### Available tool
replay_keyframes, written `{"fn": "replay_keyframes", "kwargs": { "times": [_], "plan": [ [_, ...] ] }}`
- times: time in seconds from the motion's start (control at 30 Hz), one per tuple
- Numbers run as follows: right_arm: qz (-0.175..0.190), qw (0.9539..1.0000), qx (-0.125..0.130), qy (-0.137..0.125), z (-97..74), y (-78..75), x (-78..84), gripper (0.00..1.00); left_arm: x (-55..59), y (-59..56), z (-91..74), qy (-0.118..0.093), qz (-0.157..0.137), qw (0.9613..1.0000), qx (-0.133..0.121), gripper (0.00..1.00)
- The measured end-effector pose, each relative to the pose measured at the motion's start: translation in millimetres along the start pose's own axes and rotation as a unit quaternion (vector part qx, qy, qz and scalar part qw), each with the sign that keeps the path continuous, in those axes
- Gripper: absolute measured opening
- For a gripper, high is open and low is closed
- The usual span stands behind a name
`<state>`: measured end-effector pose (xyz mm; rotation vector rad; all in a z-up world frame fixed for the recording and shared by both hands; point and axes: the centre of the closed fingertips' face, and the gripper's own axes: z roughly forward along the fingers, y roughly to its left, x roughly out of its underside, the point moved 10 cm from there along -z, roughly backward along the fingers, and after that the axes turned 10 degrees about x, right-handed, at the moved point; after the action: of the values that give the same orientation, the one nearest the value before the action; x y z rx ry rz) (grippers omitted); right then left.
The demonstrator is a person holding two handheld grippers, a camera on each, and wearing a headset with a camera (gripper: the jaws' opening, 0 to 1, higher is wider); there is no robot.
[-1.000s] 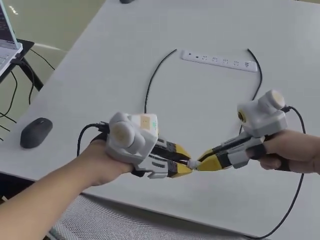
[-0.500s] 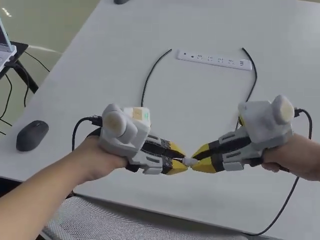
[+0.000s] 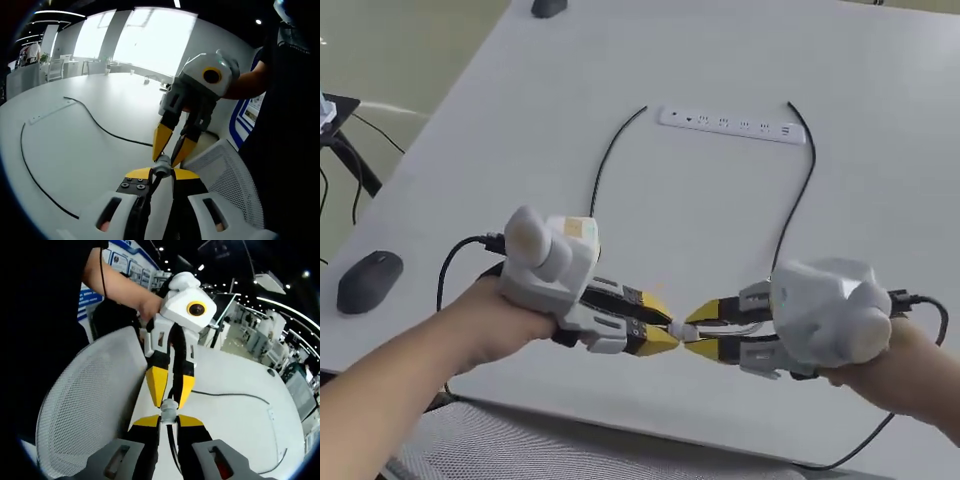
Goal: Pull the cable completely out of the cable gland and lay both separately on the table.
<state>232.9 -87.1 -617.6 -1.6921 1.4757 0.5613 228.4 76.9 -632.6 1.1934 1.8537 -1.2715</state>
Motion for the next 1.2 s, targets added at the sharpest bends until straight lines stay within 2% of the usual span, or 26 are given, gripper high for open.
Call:
{"fn": "replay_keyframes", "kwargs": {
  "times": [0.23,0.4,0.47,0.53,0.6,0.63,0.67,0.7,0.73,0.77,0.8,0.83,0.87,0.9,0.93,0.97,1.0,1.03,1.07,1.13,1.17,1.2],
  "plan": [
    [0.020,0.9997,0.010,-0.004,-0.7,0.3,3.1,0.08,1.1,-4.1,1.1,0.000,0.009,0.9999,-0.006,0.15],
    [0.054,0.9985,0.009,-0.005,0.4,-3.3,2.5,0.08,-0.7,-6.5,-1.8,-0.005,0.022,0.9997,-0.011,0.15],
    [0.076,0.9971,0.005,-0.008,0.8,-4.1,3.6,0.09,-1.3,-7.6,-2.4,-0.003,0.031,0.9994,-0.014,0.15],
    [0.094,0.9955,0.000,-0.006,0.9,-6.5,6.2,0.14,-1.8,-8.3,-3.3,-0.001,0.038,0.9991,-0.018,0.15],
    [0.130,0.9908,-0.034,-0.012,0.5,-4.9,9.2,0.20,-2.7,-8.7,-4.4,-0.001,0.048,0.9985,-0.026,0.15],
    [0.137,0.9899,-0.034,-0.010,0.1,-6.7,11.4,0.21,-2.9,-8.7,-4.8,-0.001,0.055,0.9981,-0.029,0.15],
    [0.156,0.9871,-0.037,-0.009,-0.6,-10.1,14.9,0.22,-2.4,-9.2,-4.8,-0.001,0.059,0.9978,-0.029,0.15],
    [0.202,0.9776,-0.058,-0.013,-1.3,-11.2,17.8,0.24,-1.4,-9.8,-4.3,0.003,0.062,0.9976,-0.029,0.15],
    [0.233,0.9699,-0.072,-0.011,-2.0,-12.5,19.7,0.25,-0.3,-9.6,-4.2,0.010,0.068,0.9972,-0.030,0.15],
    [0.253,0.9651,-0.069,-0.009,-3.3,-19.1,22.2,0.25,1.2,-10.2,-3.8,0.015,0.072,0.9969,-0.031,0.15],
    [0.276,0.9582,-0.075,-0.016,-3.9,-23.2,23.2,0.25,1.9,-10.3,-3.4,0.017,0.072,0.9968,-0.030,0.15],
    [0.308,0.9467,-0.093,-0.021,-5.0,-24.6,22.8,0.25,2.3,-10.9,-3.2,0.018,0.074,0.9966,-0.030,0.15],
    [0.356,0.9257,-0.124,-0.029,-6.5,-28.4,21.8,0.25,2.2,-12.2,-3.0,0.021,0.081,0.9961,-0.029,0.15],
    [0.382,0.9121,-0.144,-0.039,-6.9,-30.3,20.3,0.26,1.8,-12.7,-2.9,0.022,0.083,0.9959,-0.029,0.15],
    [0.410,0.8959,-0.166,-0.043,-6.5,-34.1,20.7,0.27,1.2,-12.7,-2.7,0.023,0.086,0.9956,-0.030,0.15],
    [0.423,0.8861,-0.185,-0.038,-6.2,-34.8,20.9,0.28,0.5,-13.1,-2.5,0.022,0.089,0.9953,-0.031,0.15],
    [0.438,0.8738,-0.209,-0.032,-5.0,-36.6,22.5,0.28,-0.6,-14.0,-1.9,0.022,0.092,0.9950,-0.031,0.15],
    [0.440,0.8694,-0.222,-0.028,-3.7,-36.0,22.9,0.27,-1.4,-14.6,-1.6,0.022,0.094,0.9949,-0.030,0.15],
    [0.439,0.8682,-0.230,-0.024,-1.6,-36.7,24.8,0.26,-1.9,-14.3,-1.3,0.022,0.096,0.9947,-0.030,0.15],
    [0.432,0.8720,-0.229,-0.012,4.5,-38.8,29.0,0.26,-2.8,-14.0,-1.0,0.024,0.099,0.9943,-0.031,0.15],
    [0.436,0.8690,-0.234,-0.010,6.7,-39.0,30.0,0.26,-3.0,-14.1,-0.9,0.024,0.099,0.9943,-0.031,0.15],
    [0.445,0.8625,-0.241,-0.010,7.4,-38.9,30.6,0.25,-3.2,-14.0,-0.8,0.024,0.100,0.9942,-0.031,0.15]
  ]
}}
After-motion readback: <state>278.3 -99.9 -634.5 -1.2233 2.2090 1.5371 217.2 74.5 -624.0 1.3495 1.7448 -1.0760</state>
